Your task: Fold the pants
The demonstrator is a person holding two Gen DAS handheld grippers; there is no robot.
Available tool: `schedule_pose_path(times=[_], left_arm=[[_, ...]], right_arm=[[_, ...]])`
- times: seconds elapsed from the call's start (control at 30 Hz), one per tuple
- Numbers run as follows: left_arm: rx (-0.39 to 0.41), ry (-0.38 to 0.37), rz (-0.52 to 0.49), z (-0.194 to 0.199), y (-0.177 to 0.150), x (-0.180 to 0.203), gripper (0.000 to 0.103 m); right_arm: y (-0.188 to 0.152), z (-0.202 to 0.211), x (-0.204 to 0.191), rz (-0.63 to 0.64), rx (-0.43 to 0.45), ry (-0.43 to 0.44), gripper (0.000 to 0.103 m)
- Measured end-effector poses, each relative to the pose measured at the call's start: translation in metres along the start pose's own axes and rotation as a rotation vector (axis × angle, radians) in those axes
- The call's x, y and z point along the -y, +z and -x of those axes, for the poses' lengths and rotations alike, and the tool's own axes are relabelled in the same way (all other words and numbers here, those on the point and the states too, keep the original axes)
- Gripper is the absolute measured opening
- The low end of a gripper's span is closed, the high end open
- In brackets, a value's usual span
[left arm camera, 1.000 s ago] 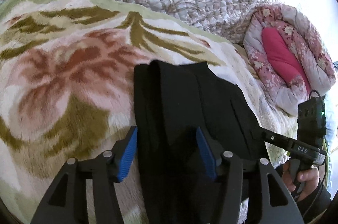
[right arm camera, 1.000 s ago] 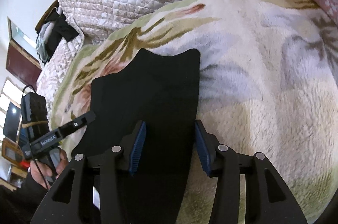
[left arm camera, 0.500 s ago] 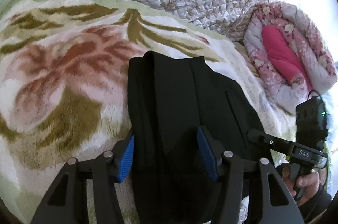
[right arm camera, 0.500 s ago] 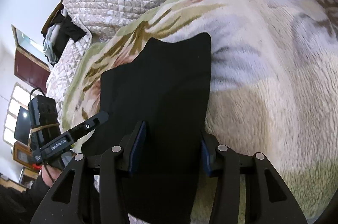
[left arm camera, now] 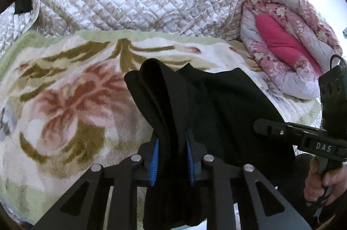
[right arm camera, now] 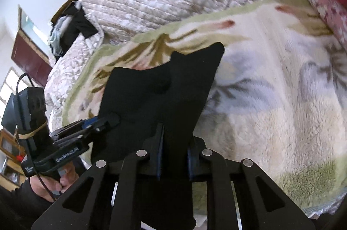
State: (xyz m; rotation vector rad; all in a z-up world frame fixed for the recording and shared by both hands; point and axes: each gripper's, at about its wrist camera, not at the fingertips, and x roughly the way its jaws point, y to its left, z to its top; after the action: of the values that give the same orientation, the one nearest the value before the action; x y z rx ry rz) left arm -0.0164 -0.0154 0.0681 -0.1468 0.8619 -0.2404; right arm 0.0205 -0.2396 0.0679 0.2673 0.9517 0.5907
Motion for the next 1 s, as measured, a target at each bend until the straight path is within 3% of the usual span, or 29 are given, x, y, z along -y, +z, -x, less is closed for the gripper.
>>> schedule_pose_path(times=[0.53,1.0], left_arm=[[0.038,0.002,-0.014,0.011,0.017,-0.005,0.023],[0.055,0.036,-0.039,-0.027,0.077,-0.027,0.023]], right_arm=[[0.019,0.004,-0.017,0.06,0.028,0.007,0.016],[0.078,-0.038,-0.007,0.093,0.047,0.009,0.016]])
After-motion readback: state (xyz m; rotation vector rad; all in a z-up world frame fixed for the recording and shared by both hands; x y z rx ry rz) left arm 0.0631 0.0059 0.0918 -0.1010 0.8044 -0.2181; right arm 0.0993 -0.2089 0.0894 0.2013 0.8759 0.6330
